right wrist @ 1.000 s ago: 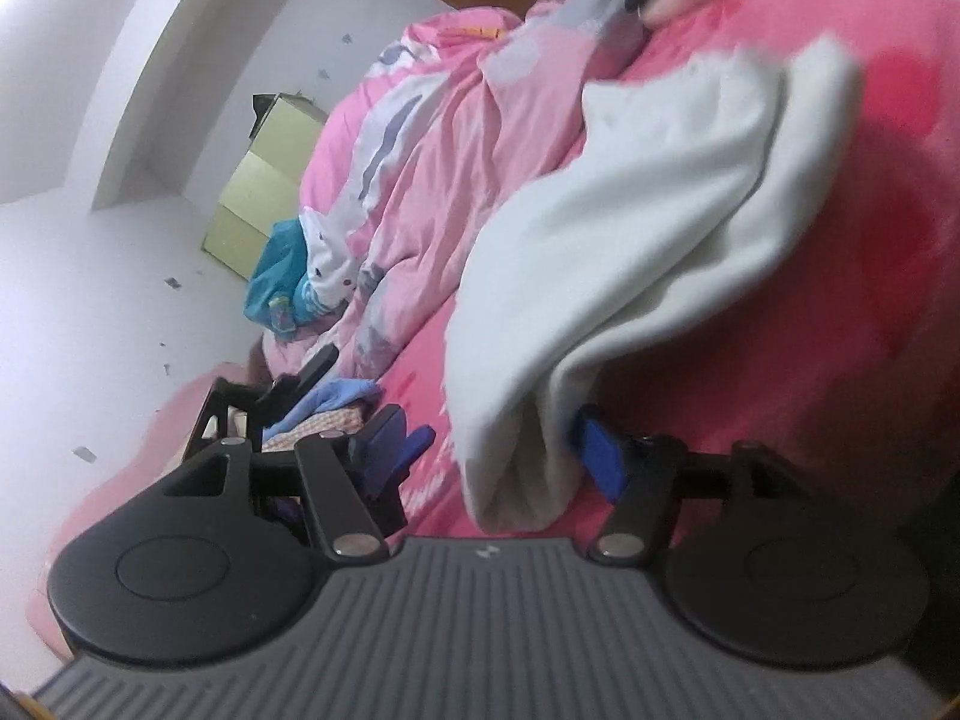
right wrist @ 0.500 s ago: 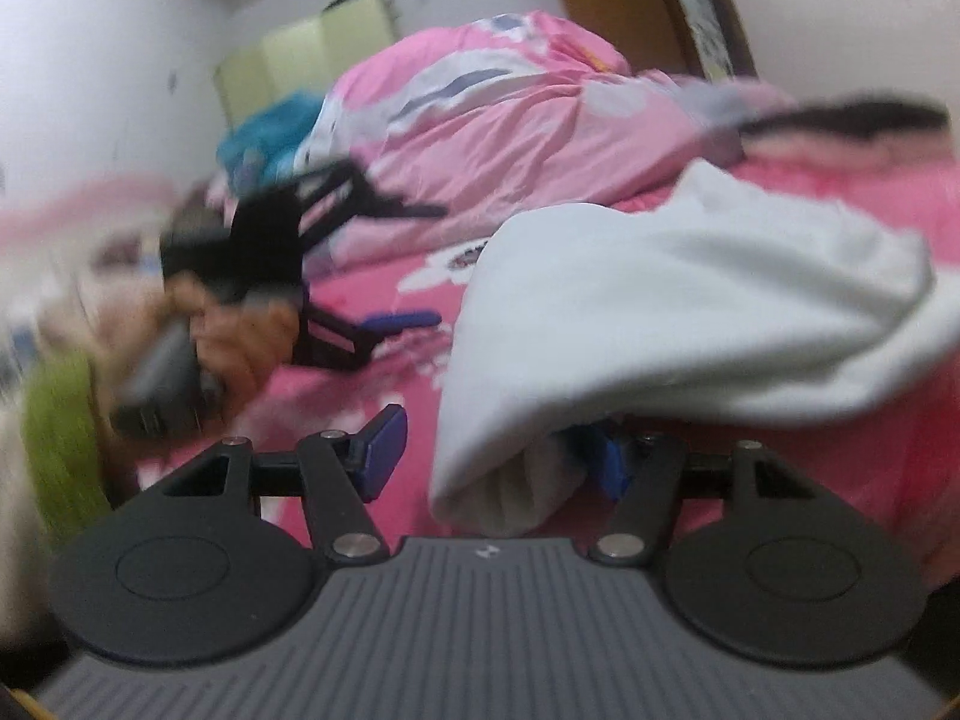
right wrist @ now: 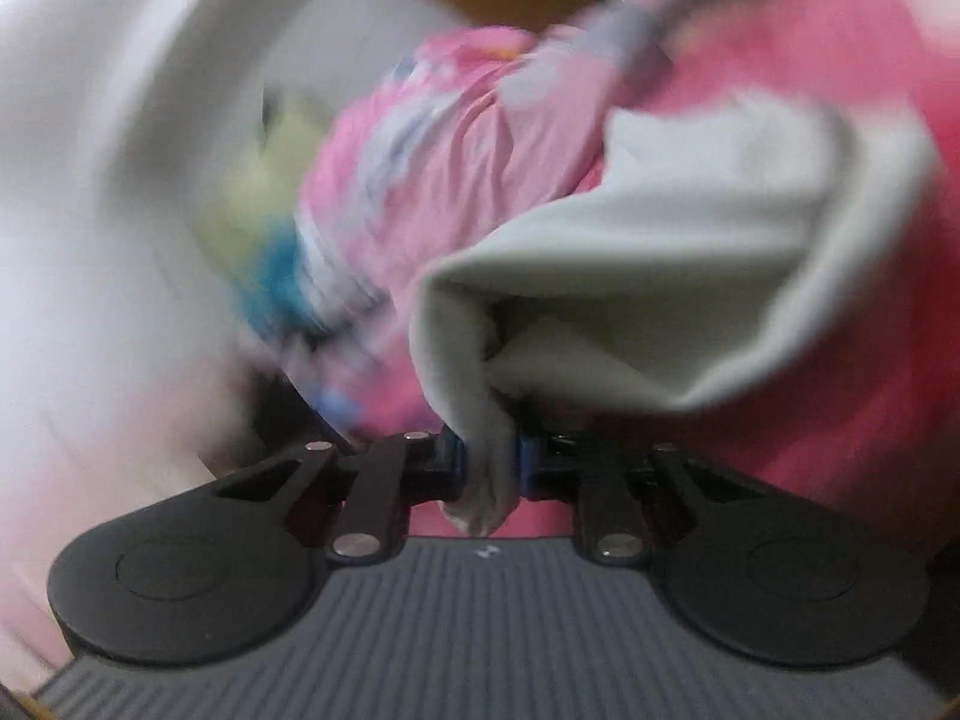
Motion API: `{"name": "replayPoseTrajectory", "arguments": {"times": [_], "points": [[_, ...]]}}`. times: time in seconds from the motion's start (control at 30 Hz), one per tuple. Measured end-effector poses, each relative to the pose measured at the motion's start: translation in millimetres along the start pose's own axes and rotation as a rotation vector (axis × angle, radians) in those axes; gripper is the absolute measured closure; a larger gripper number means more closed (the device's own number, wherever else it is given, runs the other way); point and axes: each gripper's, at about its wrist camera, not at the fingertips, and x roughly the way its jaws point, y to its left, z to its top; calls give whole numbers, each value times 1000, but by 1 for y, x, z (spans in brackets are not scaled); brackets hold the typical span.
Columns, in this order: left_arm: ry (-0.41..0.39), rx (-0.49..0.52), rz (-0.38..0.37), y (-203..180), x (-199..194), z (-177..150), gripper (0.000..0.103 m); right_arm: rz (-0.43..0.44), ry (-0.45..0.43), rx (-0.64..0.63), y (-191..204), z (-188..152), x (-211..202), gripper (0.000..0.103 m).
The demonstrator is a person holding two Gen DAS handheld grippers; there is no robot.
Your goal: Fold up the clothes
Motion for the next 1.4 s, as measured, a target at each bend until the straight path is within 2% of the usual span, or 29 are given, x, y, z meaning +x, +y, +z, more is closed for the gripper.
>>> {"name": "replayPoseTrajectory", "arguments": {"times": [0.1, 0.2, 0.5, 0.7, 0.83, 0.87, 0.93, 0.97, 1.0, 1.13, 1.2, 1.27, 1.33, 1.37, 1.4], "points": [[-4, -47, -32, 3, 6, 4, 12, 161, -15, 353, -39, 10, -3, 89], [5, -74, -63, 4, 17, 8, 10, 275, -32, 558, -59, 7, 2, 89], [20, -168, -149, 7, 55, 3, 8, 468, -111, 764, -72, 13, 10, 89], [52, -215, -208, 4, 86, -4, 5, 528, -126, 820, -77, 16, 15, 89], [73, -218, -215, 1, 103, -7, 7, 548, -124, 844, -79, 14, 16, 89], [78, -218, -216, 0, 107, -7, 11, 550, -124, 843, -80, 14, 14, 89], [69, -207, -198, -4, 104, -7, 27, 553, -121, 840, -81, 15, 8, 89], [61, -201, -184, -6, 101, -5, 40, 547, -114, 829, -80, 14, 5, 89], [59, -198, -180, -8, 97, -3, 46, 541, -108, 817, -79, 13, 3, 89], [58, -176, -176, -14, 80, 6, 52, 467, -40, 755, -75, 3, -10, 89], [70, -139, -121, -16, 77, 7, 57, 399, 1, 720, -73, -5, -15, 88], [81, -116, -64, -14, 76, 7, 58, 304, 41, 654, -69, -10, -19, 85], [96, -126, -17, -6, 77, 7, 56, 206, 66, 572, -61, -14, -22, 84], [106, -139, 1, 0, 79, 7, 49, 158, 79, 531, -56, -16, -23, 82], [114, -152, 19, 5, 80, 7, 48, 116, 90, 492, -52, -18, -24, 77]]}}
